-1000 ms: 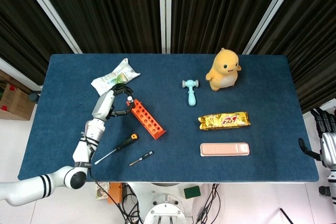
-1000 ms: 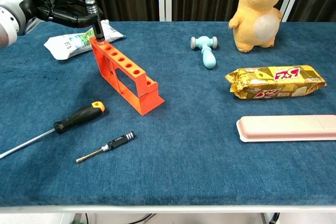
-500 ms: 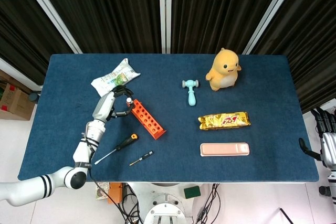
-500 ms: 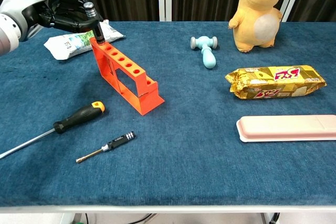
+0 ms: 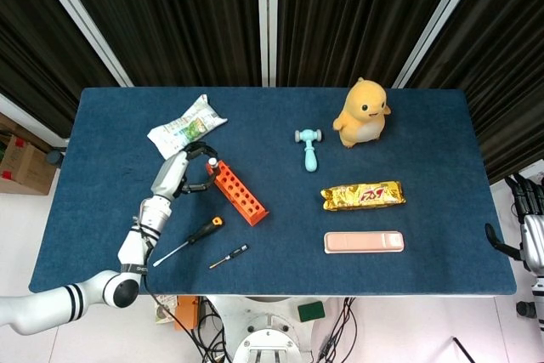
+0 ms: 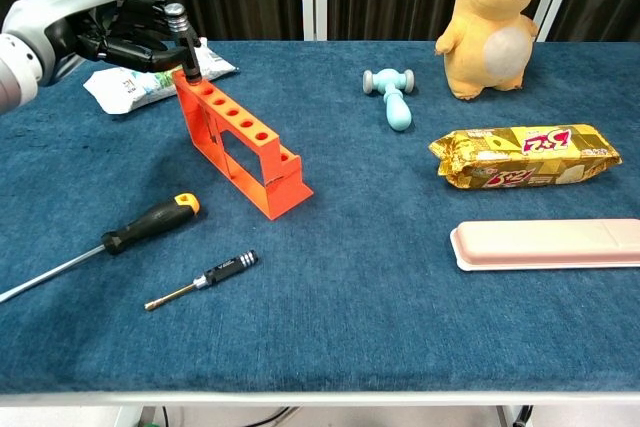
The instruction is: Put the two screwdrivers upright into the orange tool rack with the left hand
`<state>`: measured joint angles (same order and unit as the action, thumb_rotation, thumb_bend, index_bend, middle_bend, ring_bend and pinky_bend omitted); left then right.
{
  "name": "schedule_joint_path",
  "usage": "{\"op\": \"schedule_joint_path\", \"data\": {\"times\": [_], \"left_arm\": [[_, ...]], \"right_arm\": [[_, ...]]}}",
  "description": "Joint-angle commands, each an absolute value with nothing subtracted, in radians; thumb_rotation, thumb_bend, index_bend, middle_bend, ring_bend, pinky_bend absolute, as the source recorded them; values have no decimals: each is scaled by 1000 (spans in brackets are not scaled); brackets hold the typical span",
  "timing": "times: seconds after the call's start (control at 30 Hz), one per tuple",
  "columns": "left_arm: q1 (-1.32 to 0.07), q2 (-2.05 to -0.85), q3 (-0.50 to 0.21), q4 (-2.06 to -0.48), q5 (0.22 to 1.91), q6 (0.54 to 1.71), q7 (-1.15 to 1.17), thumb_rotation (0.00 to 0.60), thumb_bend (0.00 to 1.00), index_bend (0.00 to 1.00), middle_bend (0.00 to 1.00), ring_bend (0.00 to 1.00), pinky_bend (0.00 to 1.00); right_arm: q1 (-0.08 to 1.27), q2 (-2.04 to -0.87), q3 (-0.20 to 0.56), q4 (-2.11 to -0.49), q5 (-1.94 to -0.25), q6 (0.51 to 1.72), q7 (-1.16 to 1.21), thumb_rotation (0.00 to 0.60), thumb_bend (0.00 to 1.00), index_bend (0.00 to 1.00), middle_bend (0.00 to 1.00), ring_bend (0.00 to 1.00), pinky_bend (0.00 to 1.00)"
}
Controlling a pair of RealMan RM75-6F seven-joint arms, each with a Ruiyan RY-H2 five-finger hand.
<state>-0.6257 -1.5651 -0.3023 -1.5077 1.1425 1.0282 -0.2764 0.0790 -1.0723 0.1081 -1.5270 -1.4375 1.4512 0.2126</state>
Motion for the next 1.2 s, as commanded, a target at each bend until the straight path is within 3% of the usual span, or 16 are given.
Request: {"op": "schedule_joint_path", "data": {"times": [0.03,0.17,0.37,0.5,0.6,0.83,1.2], "left_arm": [[-625,-1562,-302,-1510,1146,1026,-280,563,426,251,291,127,163],[-622,-1565,-301,-1510,1157,1037,-284,561,422,171,270,124,163],[-603,-1541,-296,-1551,1185,1063,-299,540,414,125,228,107,161],[-566,-1494,-277,-1609,1232,1124,-282,526,352,123,177,85,159],[-515,-1440,-254,-1662,1245,1188,-238,527,294,142,155,79,158],[-380,-1316,-155,-1787,1206,1310,-31,517,287,226,165,80,159],[-363,-1369,-63,-1777,1100,1257,227,518,258,267,184,81,159]], "right_arm": [[79,-1072,108,-1527,-1437,1452,212,600,361,0,0,0,0],[78,-1072,109,-1529,-1435,1451,211,600,361,0,0,0,0],[77,-1070,111,-1529,-1432,1452,214,600,361,0,0,0,0],[75,-1068,116,-1526,-1421,1452,225,600,361,0,0,0,0],[73,-1064,124,-1526,-1404,1449,238,600,360,0,0,0,0],[61,-1061,129,-1524,-1421,1484,265,600,361,0,0,0,0],[52,-1066,141,-1515,-1416,1506,278,600,360,0,0,0,0]]}}
